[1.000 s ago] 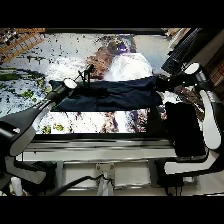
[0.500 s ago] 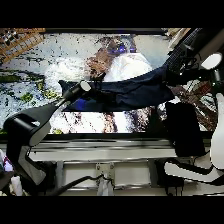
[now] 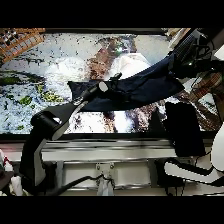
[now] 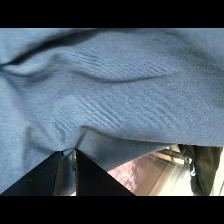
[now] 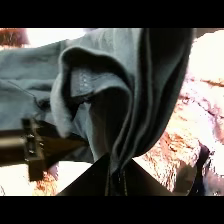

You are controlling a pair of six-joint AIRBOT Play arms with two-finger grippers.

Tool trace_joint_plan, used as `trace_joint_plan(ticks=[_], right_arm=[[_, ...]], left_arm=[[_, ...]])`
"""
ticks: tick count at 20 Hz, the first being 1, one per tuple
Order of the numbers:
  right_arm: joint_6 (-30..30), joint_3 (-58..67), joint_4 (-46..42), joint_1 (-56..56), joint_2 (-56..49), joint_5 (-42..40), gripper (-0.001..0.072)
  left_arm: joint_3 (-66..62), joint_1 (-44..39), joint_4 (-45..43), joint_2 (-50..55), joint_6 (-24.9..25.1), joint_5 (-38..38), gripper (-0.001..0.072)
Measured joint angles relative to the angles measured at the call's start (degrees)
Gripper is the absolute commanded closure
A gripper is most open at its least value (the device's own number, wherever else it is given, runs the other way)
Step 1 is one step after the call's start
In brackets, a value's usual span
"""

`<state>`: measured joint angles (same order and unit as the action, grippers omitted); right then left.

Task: Fold the clothes and pants, and hang the long-sleeved shirts on hangers.

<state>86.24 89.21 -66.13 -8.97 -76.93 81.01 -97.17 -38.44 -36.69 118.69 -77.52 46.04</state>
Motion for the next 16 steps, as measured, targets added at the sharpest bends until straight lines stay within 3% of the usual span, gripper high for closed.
trace_joint_plan(ticks=[5, 9, 16], right_arm=[[2.93, 1.11, -0.63, 0.00, 0.00, 0.26, 0.0681], [4.39, 1.31, -0.76, 0.00, 0.00, -0.26, 0.0681], [8.11, 1.33, -0.76, 0.59, 0.00, -1.57, 0.0681]], left_arm=[[-2.40, -1.36, -0.09, 1.44, -0.37, -0.70, 0.0620], [-2.78, -0.02, -1.20, 0.57, -0.04, 2.84, 0.0675], [-2.86, 4.68, -2.34, -2.29, 0.55, 8.61, 0.0674]])
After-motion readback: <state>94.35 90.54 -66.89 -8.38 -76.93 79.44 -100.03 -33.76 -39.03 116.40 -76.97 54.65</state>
